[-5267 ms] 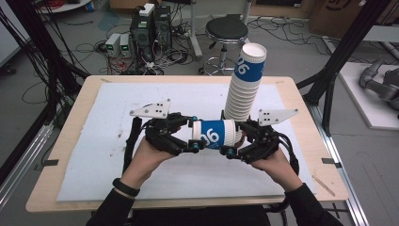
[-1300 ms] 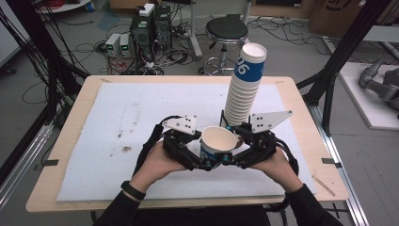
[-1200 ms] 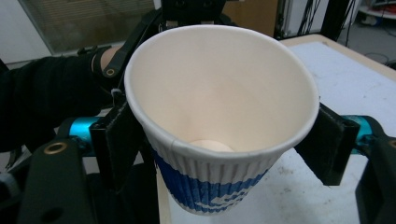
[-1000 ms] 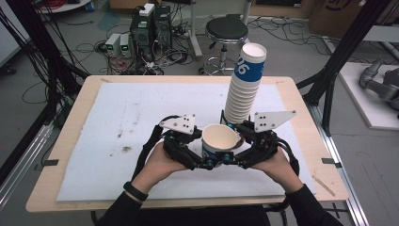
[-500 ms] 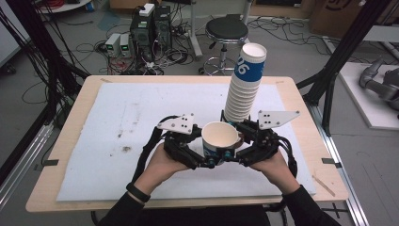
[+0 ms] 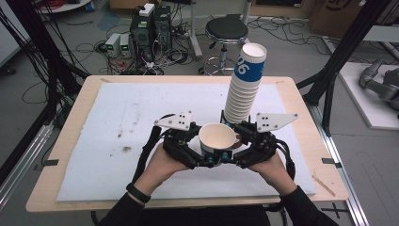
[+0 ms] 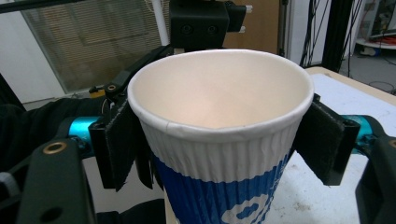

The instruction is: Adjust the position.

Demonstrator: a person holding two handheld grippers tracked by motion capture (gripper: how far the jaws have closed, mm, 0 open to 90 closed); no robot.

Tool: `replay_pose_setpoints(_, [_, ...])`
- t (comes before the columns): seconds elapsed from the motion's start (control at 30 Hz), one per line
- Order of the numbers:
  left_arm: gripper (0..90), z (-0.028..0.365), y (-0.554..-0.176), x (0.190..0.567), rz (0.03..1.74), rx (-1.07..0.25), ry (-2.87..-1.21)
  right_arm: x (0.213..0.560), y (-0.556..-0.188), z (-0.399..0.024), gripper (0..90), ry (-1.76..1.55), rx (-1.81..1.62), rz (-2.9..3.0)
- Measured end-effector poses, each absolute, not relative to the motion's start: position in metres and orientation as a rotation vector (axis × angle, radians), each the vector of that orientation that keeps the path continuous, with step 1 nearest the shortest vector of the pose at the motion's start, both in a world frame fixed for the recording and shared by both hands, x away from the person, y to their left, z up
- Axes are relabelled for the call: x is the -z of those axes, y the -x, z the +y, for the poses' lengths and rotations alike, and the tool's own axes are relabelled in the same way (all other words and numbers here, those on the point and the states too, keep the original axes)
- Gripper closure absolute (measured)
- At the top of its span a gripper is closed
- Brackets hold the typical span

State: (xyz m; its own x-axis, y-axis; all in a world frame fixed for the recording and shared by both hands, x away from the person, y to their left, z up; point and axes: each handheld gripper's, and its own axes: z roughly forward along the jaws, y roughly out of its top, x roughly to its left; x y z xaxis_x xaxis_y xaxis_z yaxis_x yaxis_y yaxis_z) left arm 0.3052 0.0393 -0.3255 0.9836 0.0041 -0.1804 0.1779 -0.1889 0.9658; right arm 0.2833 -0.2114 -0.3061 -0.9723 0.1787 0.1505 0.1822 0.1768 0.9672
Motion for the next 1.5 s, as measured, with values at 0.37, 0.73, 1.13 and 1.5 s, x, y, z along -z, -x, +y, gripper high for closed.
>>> replay_pose_setpoints(0.37, [24.1,0.04,-0.305,0.325,0.127,0.161,-1.757,0.307,-0.283,-0.211,22.4,0.373,1.989,-2.403])
replay_pose_setpoints(0.73, [24.3,0.04,-0.304,0.325,0.119,0.156,-1.759,0.307,-0.283,-0.211,19.3,0.358,1.982,-2.409])
replay_pose_setpoints(1.13, [24.3,0.05,-0.306,0.319,0.126,0.128,-1.747,0.303,-0.284,-0.221,18.9,0.373,2.018,-2.413])
replay_pose_setpoints(1.5, [24.3,0.065,-0.307,0.31,0.139,0.085,-1.724,0.303,-0.287,-0.229,19.0,0.38,2.018,-2.426])
